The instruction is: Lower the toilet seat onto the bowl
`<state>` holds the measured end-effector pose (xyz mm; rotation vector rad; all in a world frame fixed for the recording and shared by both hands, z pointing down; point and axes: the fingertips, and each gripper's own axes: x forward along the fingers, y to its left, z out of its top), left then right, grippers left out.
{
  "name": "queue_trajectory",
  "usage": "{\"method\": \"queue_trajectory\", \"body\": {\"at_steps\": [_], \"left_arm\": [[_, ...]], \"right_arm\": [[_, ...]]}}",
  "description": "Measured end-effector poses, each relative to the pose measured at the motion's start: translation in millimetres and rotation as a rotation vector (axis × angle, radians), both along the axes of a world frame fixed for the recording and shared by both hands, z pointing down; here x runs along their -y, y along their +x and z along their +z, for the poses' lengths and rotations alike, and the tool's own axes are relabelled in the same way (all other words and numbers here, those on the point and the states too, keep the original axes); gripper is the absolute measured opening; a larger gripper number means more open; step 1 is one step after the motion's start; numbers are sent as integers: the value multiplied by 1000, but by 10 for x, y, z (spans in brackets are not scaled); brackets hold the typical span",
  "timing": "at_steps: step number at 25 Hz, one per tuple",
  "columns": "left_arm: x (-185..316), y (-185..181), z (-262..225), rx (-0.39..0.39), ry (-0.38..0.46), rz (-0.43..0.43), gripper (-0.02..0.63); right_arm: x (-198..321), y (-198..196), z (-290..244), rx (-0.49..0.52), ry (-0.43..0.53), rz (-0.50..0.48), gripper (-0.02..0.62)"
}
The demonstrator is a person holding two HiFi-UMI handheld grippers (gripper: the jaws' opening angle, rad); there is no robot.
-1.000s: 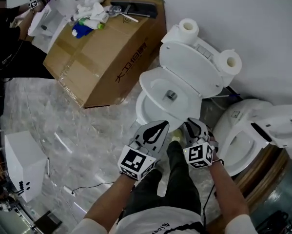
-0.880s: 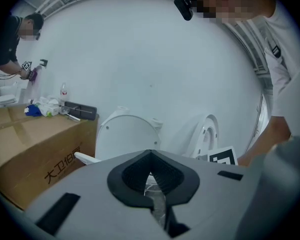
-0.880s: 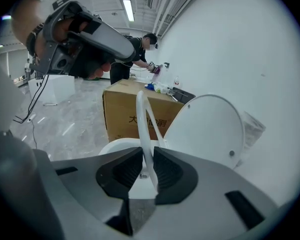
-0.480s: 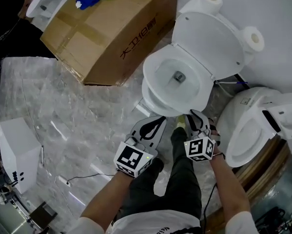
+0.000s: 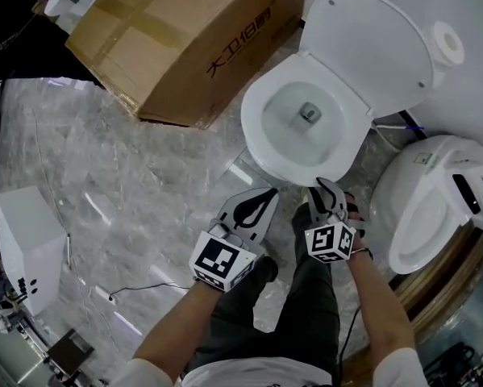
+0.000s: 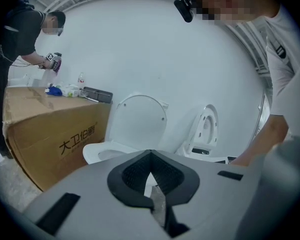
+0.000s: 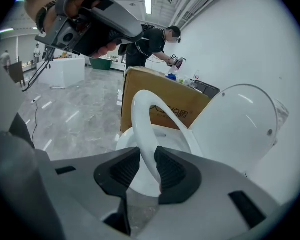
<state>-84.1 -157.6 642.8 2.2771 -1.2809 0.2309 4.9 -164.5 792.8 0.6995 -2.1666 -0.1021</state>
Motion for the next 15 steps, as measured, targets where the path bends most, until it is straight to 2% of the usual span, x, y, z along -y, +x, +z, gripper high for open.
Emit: {"method": "queue_trajectory", "body": {"at_steps": [15], "left_arm": [[-164,-113,854,11,-18,-23,6]], "right_arm": [[-307,-166,950,-55,13,-111,125]]}}
